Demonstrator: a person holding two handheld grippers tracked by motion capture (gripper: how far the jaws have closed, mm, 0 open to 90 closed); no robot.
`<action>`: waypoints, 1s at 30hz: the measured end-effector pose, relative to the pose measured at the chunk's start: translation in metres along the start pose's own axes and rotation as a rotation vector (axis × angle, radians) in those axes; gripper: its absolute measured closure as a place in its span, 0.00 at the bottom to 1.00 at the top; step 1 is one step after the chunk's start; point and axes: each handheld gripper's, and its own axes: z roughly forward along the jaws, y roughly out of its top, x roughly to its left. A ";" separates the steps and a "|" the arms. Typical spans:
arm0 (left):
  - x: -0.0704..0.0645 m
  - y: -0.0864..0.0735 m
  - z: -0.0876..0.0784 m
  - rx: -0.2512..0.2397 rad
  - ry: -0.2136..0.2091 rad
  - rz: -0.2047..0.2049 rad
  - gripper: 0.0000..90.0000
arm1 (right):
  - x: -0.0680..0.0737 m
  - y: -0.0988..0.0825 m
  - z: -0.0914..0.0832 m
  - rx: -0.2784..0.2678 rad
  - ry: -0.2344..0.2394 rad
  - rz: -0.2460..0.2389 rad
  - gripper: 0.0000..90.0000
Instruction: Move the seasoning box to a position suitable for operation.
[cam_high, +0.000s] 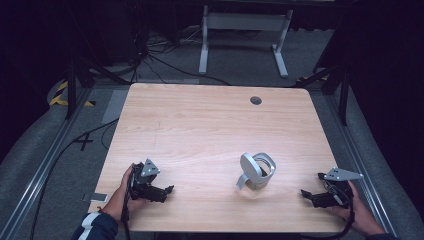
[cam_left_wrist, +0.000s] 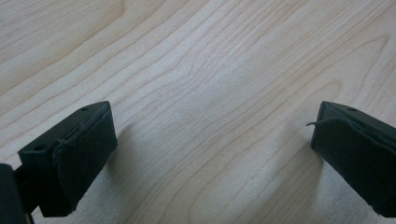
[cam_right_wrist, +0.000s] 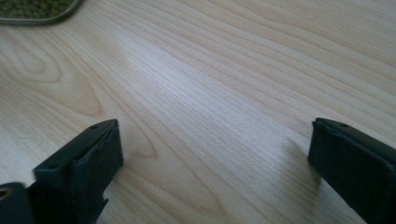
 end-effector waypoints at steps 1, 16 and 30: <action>0.000 0.001 0.000 0.011 -0.007 0.007 0.00 | 0.000 -0.001 -0.001 -0.014 0.021 -0.021 0.12; 0.000 0.002 0.001 0.005 -0.017 0.010 0.00 | 0.001 0.001 -0.007 -0.029 0.042 -0.025 0.58; 0.000 0.002 0.001 0.005 -0.017 0.010 0.00 | 0.025 0.019 -0.020 -0.069 0.102 -0.121 0.99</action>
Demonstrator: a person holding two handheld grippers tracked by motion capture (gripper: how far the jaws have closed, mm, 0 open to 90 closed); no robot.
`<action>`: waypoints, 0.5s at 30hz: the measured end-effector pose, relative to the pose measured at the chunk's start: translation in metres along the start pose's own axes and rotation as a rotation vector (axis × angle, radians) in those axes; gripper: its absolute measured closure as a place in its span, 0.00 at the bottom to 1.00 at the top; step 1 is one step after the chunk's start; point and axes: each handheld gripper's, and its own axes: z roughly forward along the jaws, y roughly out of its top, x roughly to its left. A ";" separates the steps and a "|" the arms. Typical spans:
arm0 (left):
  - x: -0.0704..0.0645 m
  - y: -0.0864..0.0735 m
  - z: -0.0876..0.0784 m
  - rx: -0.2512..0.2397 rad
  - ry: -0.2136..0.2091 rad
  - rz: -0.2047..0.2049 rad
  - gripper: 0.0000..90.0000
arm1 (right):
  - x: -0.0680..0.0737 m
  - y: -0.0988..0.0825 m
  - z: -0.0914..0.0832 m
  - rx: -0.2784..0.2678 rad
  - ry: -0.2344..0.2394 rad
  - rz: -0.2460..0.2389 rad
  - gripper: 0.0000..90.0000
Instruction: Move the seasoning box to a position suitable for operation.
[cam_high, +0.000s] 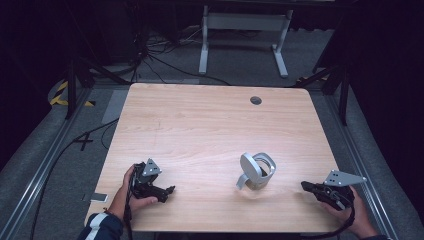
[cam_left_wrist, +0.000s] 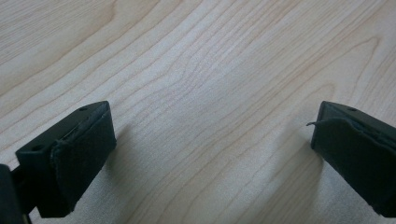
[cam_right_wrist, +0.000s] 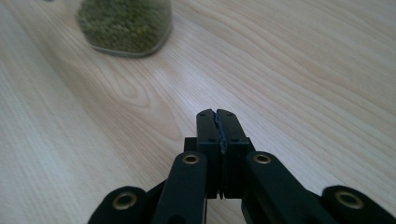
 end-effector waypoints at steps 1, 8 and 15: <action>0.000 0.000 0.000 0.000 0.000 0.000 0.00 | 0.004 0.003 -0.001 -0.008 0.011 -0.006 0.99; 0.000 0.000 0.000 0.000 0.000 0.000 0.00 | 0.019 0.014 -0.004 -0.043 0.043 -0.048 0.99; 0.000 0.000 0.000 0.000 0.001 0.000 0.00 | 0.032 0.023 -0.005 -0.059 0.076 -0.076 0.99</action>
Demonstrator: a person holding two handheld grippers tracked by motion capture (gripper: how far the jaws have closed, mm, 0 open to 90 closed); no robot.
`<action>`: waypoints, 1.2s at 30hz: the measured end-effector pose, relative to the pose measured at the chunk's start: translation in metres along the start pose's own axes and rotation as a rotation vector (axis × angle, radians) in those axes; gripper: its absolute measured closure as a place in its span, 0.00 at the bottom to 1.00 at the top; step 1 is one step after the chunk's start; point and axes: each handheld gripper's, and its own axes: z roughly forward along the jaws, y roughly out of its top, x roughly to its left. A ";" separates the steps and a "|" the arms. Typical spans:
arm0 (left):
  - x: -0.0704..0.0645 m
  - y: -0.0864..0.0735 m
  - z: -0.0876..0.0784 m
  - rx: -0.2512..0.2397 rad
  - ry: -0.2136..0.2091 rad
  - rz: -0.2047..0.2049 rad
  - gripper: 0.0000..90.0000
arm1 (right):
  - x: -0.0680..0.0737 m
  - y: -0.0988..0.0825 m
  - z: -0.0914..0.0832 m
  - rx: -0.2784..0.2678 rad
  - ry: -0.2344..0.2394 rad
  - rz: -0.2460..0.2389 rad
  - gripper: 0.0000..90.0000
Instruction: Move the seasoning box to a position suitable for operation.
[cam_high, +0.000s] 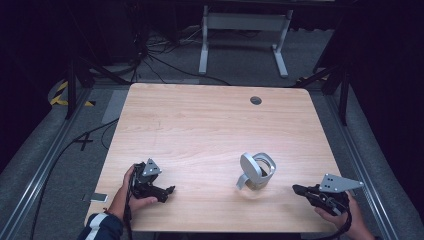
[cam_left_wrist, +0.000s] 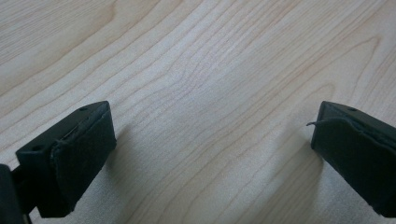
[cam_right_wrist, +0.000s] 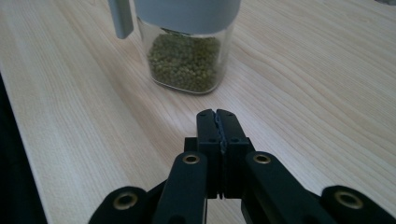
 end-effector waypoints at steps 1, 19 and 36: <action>0.000 0.000 0.000 0.000 0.000 0.000 0.00 | 0.002 0.002 0.000 -0.004 0.006 -0.004 0.99; 0.000 0.000 0.000 0.000 -0.001 0.003 0.00 | 0.036 0.030 0.000 -0.055 0.077 -0.089 0.99; 0.001 0.001 0.000 0.005 -0.010 0.009 0.00 | 0.066 0.068 0.009 -0.123 0.140 -0.149 0.99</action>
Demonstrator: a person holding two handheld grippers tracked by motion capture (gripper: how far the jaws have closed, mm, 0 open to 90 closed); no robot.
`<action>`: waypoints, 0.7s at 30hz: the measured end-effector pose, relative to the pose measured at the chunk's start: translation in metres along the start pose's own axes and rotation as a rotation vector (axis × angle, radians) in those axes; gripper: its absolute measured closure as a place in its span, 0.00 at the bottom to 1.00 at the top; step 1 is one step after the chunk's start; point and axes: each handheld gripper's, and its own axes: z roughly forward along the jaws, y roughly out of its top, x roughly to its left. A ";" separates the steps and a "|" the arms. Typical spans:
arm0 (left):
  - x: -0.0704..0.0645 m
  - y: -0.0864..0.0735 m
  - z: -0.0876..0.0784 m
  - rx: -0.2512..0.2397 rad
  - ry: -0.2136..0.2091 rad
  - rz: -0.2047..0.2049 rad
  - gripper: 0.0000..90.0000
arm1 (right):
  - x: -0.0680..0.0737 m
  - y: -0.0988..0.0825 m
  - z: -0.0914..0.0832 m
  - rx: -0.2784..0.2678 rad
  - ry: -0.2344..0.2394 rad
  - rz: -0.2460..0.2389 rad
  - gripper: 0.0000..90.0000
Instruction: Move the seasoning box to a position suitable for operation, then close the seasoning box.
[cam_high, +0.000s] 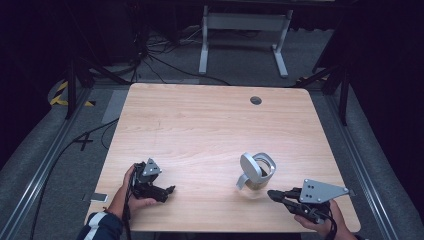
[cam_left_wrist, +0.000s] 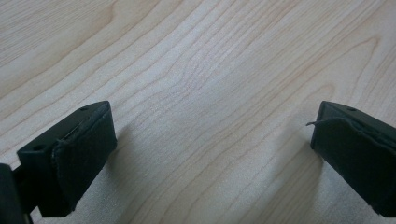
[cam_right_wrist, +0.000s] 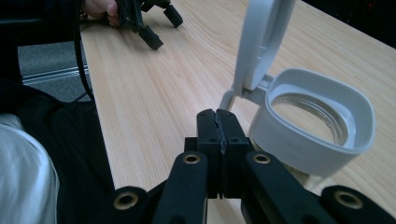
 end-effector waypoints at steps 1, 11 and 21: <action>0.000 0.000 0.000 -0.002 -0.002 0.001 0.00 | 0.002 0.004 0.002 -0.001 0.002 -0.003 0.99; 0.000 0.000 0.000 0.000 -0.003 0.001 0.00 | 0.012 0.019 0.007 -0.025 0.000 -0.030 1.00; 0.001 0.001 0.000 0.004 -0.009 0.011 0.00 | 0.013 0.034 0.010 -0.049 -0.018 -0.042 0.99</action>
